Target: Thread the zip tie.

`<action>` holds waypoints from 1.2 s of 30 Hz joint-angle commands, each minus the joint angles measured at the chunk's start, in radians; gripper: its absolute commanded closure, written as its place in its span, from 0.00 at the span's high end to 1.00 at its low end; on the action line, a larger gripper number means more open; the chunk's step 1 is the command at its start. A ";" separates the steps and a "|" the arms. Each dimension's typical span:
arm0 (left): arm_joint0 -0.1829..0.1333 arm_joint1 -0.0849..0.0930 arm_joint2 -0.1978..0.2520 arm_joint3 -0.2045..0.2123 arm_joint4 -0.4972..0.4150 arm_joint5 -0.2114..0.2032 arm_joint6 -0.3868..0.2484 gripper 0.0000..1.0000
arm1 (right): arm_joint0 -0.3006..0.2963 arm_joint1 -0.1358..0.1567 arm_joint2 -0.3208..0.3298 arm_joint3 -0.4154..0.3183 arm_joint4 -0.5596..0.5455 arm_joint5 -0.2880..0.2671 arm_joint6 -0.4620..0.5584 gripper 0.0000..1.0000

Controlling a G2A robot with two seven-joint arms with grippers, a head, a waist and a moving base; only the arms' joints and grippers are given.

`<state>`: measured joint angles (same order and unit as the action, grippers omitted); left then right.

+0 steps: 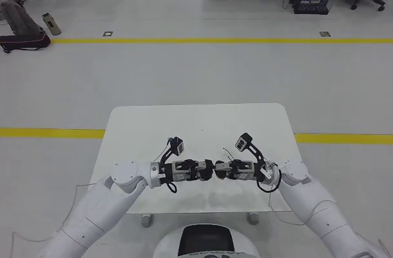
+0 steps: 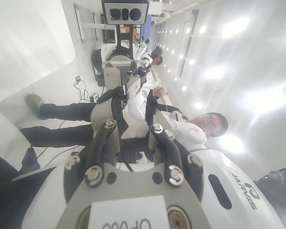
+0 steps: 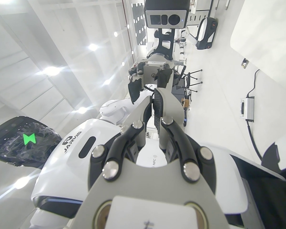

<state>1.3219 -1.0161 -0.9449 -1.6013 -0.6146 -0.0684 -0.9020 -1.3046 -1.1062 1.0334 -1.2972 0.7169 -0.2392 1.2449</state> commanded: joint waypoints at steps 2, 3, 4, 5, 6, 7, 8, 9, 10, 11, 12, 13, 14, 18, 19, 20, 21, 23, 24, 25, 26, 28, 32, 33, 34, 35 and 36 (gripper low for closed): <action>-0.001 0.000 0.001 0.001 0.002 0.000 0.004 0.16 | -0.001 0.000 0.003 0.002 -0.004 -0.005 -0.007 0.00; -0.002 0.000 0.002 0.002 0.003 0.000 0.005 0.15 | -0.001 -0.001 0.003 0.002 -0.004 -0.006 -0.008 0.00; -0.003 0.000 0.002 0.002 0.003 0.000 0.006 0.15 | -0.001 -0.001 0.004 0.001 -0.002 -0.010 -0.009 0.00; -0.003 0.000 0.003 0.003 0.004 0.001 0.007 0.15 | -0.002 -0.001 0.004 0.000 -0.001 -0.013 -0.009 0.00; -0.004 0.000 0.004 0.003 0.004 0.001 0.008 0.15 | -0.002 -0.002 0.004 0.000 -0.001 -0.014 -0.009 0.00; -0.005 0.000 0.004 0.004 0.004 0.001 0.009 0.14 | -0.002 -0.002 0.005 -0.001 -0.001 -0.014 -0.009 0.00; -0.006 0.000 0.005 0.005 0.004 0.002 0.009 0.13 | -0.002 -0.002 0.004 -0.002 -0.001 -0.014 -0.010 0.00; -0.006 0.000 0.005 0.005 0.004 0.003 0.010 0.13 | -0.002 -0.003 0.004 -0.002 -0.001 -0.014 -0.010 0.00; -0.007 0.000 0.005 0.006 0.004 0.003 0.010 0.13 | -0.002 -0.003 0.003 -0.003 -0.002 -0.013 -0.010 0.00; -0.007 0.000 0.006 0.006 0.004 0.003 0.010 0.13 | -0.001 -0.003 0.002 -0.003 -0.003 -0.012 -0.009 0.00; -0.007 0.000 0.007 0.006 0.003 0.003 0.010 0.13 | -0.001 -0.004 0.001 -0.003 -0.003 -0.011 -0.009 0.00; -0.008 0.000 0.007 0.006 0.003 0.004 0.010 0.12 | -0.001 -0.004 0.000 -0.003 -0.004 -0.011 -0.009 0.00; -0.008 0.000 0.008 0.007 0.004 0.004 0.009 0.12 | 0.000 -0.005 -0.001 -0.003 -0.005 -0.011 -0.009 0.00; -0.008 0.000 0.010 0.007 0.004 0.005 0.010 0.11 | -0.001 -0.006 -0.002 -0.002 -0.005 -0.013 -0.010 0.00; -0.008 0.000 0.010 0.007 0.005 0.005 0.010 0.10 | -0.001 -0.006 -0.002 -0.001 -0.005 -0.014 -0.010 0.00; -0.008 0.000 0.010 0.007 0.005 0.004 0.011 0.10 | -0.001 -0.006 -0.002 -0.001 -0.005 -0.014 -0.009 0.00; -0.007 0.000 0.010 0.007 0.005 0.004 0.011 0.10 | -0.001 -0.007 -0.003 -0.001 -0.005 -0.014 -0.009 0.00; -0.006 0.001 0.010 0.006 0.005 0.003 0.012 0.09 | -0.001 -0.007 -0.003 -0.001 -0.005 -0.015 -0.007 0.00; -0.005 0.001 0.010 0.006 0.006 0.003 0.012 0.09 | -0.002 -0.007 -0.003 0.000 -0.005 -0.016 -0.007 0.00; -0.005 0.001 0.011 0.005 0.006 0.003 0.011 0.08 | -0.002 -0.008 -0.002 0.000 -0.005 -0.017 -0.007 0.00; -0.004 0.001 0.011 0.005 0.006 0.003 0.011 0.09 | -0.002 -0.008 -0.002 0.000 -0.005 -0.018 -0.007 0.00; -0.003 0.002 0.011 0.004 0.006 0.004 0.010 0.08 | -0.004 -0.008 -0.002 0.001 -0.004 -0.019 -0.007 0.00; -0.002 0.002 0.012 0.003 0.007 0.005 0.009 0.08 | -0.005 -0.009 -0.002 0.001 -0.003 -0.021 -0.005 0.00; -0.002 0.002 0.012 0.003 0.007 0.006 0.009 0.08 | -0.005 -0.009 -0.002 0.001 -0.003 -0.022 -0.004 0.00; -0.002 0.002 0.013 0.003 0.006 0.006 0.009 0.08 | -0.005 -0.010 -0.002 0.001 -0.003 -0.022 -0.004 0.00; -0.002 0.002 0.014 0.003 0.006 0.007 0.009 0.08 | -0.006 -0.010 -0.002 0.001 -0.004 -0.022 -0.003 0.00; -0.003 0.002 0.015 0.003 0.006 0.007 0.009 0.08 | -0.007 -0.010 -0.002 0.000 -0.004 -0.022 -0.003 0.00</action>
<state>1.3199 -1.0137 -0.9312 -1.5985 -0.6084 -0.0618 -0.8934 -1.3106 -1.1158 1.0314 -1.2965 0.7136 -0.2614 1.2414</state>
